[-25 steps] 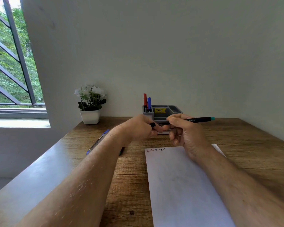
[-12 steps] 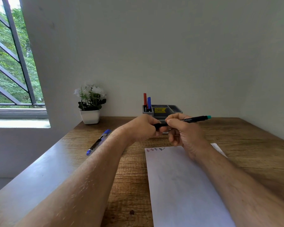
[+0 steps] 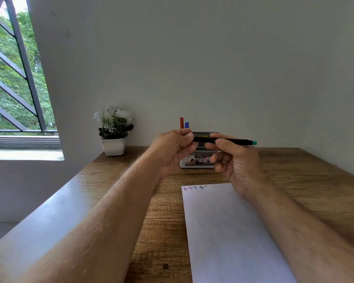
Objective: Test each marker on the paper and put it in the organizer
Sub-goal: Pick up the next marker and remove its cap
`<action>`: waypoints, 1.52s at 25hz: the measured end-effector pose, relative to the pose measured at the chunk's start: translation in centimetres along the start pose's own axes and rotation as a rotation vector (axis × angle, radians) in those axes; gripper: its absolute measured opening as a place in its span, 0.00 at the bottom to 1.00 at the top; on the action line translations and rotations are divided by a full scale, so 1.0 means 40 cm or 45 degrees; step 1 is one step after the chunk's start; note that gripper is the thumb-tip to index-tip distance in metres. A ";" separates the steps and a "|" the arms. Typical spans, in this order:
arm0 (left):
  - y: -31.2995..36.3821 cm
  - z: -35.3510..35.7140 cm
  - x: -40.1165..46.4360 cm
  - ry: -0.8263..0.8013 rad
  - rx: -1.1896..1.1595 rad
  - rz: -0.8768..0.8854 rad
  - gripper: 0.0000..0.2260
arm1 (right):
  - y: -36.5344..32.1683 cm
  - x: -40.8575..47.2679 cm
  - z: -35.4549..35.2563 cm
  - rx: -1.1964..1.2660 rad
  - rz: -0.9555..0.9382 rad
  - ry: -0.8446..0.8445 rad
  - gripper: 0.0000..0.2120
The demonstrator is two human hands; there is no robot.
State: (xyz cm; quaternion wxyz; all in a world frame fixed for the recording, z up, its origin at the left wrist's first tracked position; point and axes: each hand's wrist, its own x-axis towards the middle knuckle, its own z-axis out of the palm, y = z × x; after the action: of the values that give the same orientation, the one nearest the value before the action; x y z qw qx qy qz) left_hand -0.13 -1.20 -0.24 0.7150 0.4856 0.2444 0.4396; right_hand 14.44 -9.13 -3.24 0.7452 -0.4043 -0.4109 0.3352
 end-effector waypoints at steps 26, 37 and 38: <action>-0.033 0.023 0.025 0.394 -0.329 0.629 0.13 | 0.036 0.008 0.025 -0.542 0.105 0.185 0.12; 0.000 0.005 0.085 0.582 0.431 1.199 0.18 | 0.052 0.001 0.020 -1.388 -0.315 -0.009 0.17; 0.001 0.006 0.094 0.575 0.464 1.184 0.19 | 0.054 0.002 0.020 -1.384 -0.326 -0.010 0.17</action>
State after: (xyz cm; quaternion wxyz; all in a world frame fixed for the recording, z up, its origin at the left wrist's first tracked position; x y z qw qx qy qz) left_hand 1.90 1.96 0.17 0.2793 0.5520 0.2236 0.7532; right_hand 13.41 -7.83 -4.84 0.4628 -0.6760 -0.5732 -0.0166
